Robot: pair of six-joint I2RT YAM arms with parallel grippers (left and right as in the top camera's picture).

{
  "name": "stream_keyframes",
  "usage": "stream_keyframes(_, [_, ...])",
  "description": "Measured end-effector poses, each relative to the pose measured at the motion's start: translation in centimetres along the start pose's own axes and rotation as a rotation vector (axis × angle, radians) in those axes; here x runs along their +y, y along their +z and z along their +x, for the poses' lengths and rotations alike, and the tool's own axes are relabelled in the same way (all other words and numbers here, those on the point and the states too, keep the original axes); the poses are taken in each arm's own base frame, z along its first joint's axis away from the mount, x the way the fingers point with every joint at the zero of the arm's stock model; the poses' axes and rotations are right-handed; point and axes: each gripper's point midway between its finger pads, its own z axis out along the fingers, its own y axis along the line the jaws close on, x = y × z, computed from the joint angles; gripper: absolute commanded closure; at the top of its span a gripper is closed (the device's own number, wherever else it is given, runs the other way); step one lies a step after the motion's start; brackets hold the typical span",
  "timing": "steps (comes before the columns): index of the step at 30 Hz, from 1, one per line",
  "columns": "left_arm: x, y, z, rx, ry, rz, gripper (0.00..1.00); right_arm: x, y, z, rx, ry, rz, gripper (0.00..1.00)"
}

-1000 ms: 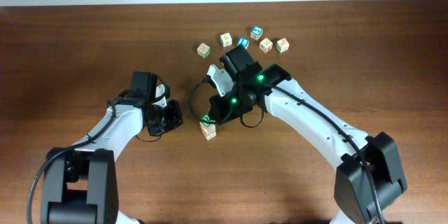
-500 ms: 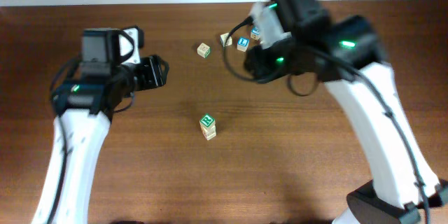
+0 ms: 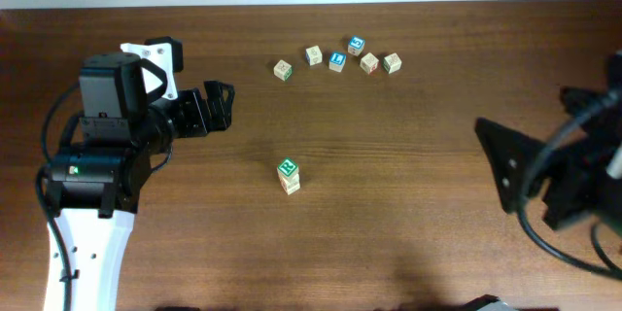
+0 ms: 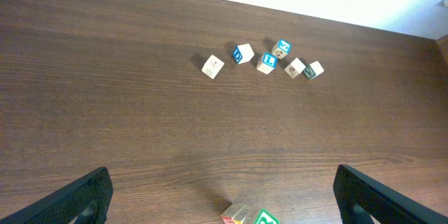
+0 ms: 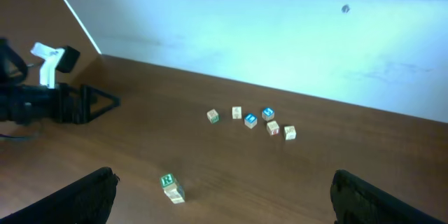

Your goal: Rotate 4 blocks

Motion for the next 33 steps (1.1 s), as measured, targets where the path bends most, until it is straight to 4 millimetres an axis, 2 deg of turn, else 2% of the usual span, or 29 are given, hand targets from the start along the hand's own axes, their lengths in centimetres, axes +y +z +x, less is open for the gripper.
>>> stream_keyframes(4, [0.0, 0.0, 0.0, 0.000, 0.000, 0.000, 0.01, -0.1, -0.5, 0.0, -0.012, -0.004, 0.008, 0.02])
stream_keyframes(7, [0.0, 0.0, 0.0, 0.000, 0.000, 0.000, 0.01, -1.8, 0.0, 0.5, 0.015, -0.040, 0.092, 0.02])
stream_keyframes(12, [0.0, 0.0, 0.0, 0.001, 0.000, 0.000, 0.01, -5.9, 4.3, 0.7, 0.017, -0.089, 0.244, 0.02])
stream_keyframes(14, [0.0, 0.0, 0.1, 0.002, 0.000, -0.003, 0.01, -7.7, 6.8, 1.6, -0.034, -0.118, 0.279, 0.02])
stream_keyframes(17, [0.0, 0.0, 0.1, 0.004, -0.001, -0.003, 0.01, -9.2, 9.0, 5.9, -0.103, -0.146, 0.282, 0.02])
stream_keyframes(19, [0.1, 0.0, 0.1, 0.005, -0.001, -0.005, 0.01, -9.5, 9.6, 8.9, -0.167, -0.163, 0.282, 0.02])
stream_keyframes(21, [0.1, 0.0, 0.1, 0.004, -0.001, -0.004, 0.01, -9.4, 10.4, 13.8, -0.205, -0.179, 0.263, 0.02])
stream_keyframes(25, [0.1, 0.0, 0.1, 0.005, -0.001, -0.005, 0.01, -9.4, 12.7, 21.8, -0.315, -0.212, 0.234, 0.02])
stream_keyframes(29, [0.1, 0.0, 0.2, 0.006, -0.001, -0.006, 0.01, -9.7, 14.8, 27.2, -0.364, -0.226, 0.227, 0.02])
stream_keyframes(33, [0.1, 0.0, 0.2, 0.006, -0.001, -0.005, 0.01, -10.1, 16.4, 30.8, -0.359, -0.225, 0.222, 0.02])
